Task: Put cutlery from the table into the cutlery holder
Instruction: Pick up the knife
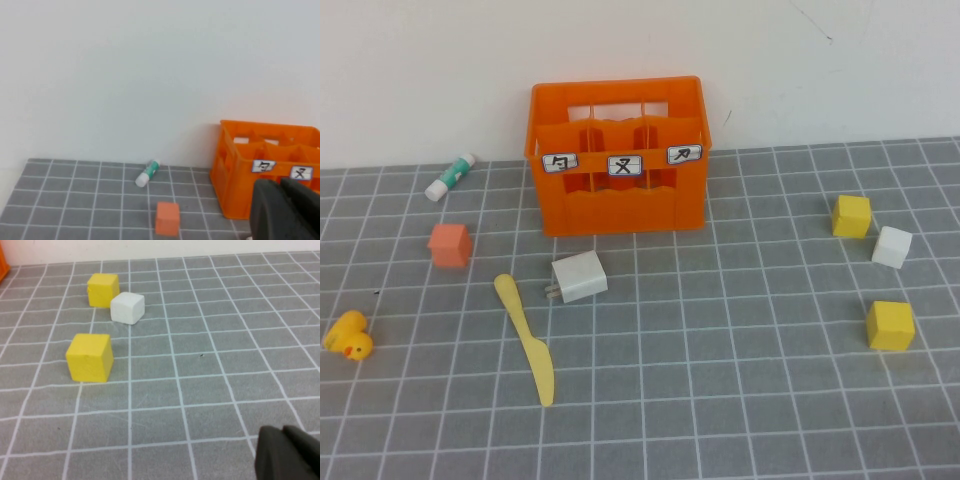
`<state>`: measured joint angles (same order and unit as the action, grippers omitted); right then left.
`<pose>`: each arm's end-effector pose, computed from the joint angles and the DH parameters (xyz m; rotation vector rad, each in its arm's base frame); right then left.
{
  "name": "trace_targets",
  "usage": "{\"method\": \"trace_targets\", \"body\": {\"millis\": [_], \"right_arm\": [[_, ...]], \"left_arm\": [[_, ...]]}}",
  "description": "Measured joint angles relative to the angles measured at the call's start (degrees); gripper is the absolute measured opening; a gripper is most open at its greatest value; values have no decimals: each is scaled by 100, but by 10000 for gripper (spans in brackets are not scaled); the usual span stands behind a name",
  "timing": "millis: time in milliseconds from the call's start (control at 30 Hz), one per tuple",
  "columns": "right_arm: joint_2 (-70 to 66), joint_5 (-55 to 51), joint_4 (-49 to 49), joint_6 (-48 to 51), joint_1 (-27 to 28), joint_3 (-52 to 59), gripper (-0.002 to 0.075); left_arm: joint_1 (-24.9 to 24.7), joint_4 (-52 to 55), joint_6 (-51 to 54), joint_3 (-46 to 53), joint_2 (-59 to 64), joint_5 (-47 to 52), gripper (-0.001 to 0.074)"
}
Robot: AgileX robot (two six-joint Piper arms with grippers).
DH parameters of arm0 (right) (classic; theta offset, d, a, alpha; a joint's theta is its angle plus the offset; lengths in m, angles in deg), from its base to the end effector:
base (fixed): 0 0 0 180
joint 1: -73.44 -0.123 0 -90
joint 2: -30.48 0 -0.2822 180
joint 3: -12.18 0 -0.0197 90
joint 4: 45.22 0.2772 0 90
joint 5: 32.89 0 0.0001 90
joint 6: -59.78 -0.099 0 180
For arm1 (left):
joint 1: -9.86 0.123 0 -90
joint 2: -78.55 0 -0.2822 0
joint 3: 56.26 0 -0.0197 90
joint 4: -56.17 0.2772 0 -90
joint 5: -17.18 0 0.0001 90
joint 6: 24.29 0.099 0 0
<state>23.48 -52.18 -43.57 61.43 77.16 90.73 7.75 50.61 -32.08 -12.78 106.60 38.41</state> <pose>0.0903 -0.0049 0.1731 0.0512 1.8291 -0.0381 0.1063 -0.0074 0.3575 -0.1265 1.6173 -0.2314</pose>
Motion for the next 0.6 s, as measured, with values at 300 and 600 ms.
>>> {"method": "trace_targets", "body": {"millis": [300,600], "right_arm": [[0,0,0,0,0,0,-3],[0,0,0,0,0,0,-3]], "left_arm": [[0,-758,144,-758,1127,512,-1],[0,-1175,141,-2447,3268,2447,-1]]}}
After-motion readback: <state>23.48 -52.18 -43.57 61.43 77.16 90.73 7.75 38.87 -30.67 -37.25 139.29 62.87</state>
